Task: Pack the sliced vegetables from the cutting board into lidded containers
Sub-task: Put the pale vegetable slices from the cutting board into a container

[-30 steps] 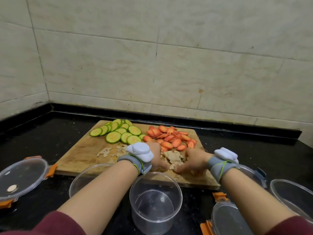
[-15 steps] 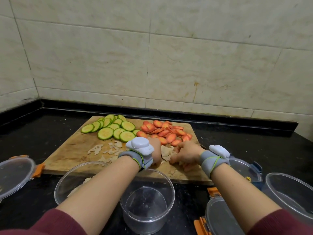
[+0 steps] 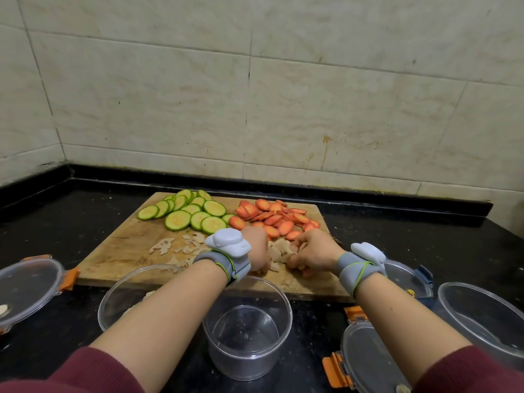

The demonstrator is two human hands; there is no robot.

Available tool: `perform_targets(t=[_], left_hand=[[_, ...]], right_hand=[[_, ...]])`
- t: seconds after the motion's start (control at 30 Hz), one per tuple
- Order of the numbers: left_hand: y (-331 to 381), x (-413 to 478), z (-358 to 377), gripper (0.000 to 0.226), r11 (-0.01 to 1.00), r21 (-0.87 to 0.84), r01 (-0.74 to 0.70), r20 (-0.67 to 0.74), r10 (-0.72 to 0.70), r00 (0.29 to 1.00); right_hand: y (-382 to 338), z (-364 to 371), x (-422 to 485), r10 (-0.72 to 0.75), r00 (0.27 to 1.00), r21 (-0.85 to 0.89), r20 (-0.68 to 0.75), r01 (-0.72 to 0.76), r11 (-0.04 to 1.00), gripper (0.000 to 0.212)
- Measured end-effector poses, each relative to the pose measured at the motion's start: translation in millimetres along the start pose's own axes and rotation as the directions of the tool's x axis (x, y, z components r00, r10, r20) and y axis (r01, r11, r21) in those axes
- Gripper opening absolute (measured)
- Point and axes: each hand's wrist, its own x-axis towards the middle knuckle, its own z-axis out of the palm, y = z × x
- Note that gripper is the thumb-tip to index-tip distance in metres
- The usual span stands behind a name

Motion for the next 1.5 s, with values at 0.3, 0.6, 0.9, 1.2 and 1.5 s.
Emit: perform_targets(t=[0.3, 0.6, 0.9, 1.2, 1.5], left_hand=[[-22.2, -20.4, -16.2, 0.006, 0.935, -0.354, -0.009, -0.170, -0.055, 0.984], [-66.4, -67.0, -47.8, 0.016, 0.803, -0.596, -0.010, -0.191, -0.129, 0.973], [-124.8, -138.1, -67.0, 0.024, 0.823, -0.562, 0.083, -0.101, -0.167, 0.981], [-144.7, -168.5, -49.7, 0.024, 0.970, -0.233, 0.074, -0.160, -0.113, 0.981], [-144.2, -169.2, -48.7, 0.032, 0.957, -0.290, 0.026, -0.031, -0.036, 0.999]], right_hand=[[-7.6, -9.5, -9.7, -0.055, 0.987, 0.042, -0.154, 0.062, 0.997, 0.019], [-65.1, 4.3, -31.8, -0.200, 0.980, 0.246, -0.022, 0.199, 0.949, 0.023], [-126.7, 71.0, -48.0, -0.333, 0.918, 0.064, 0.215, 0.327, 0.943, 0.029], [-150.9, 122.4, -64.5, -0.465, 0.856, -0.506, 0.225, 0.510, 0.695, 0.028], [-146.9, 105.1, -71.1, -0.401, 0.862, -0.285, 0.309, 0.486, 0.826, 0.026]])
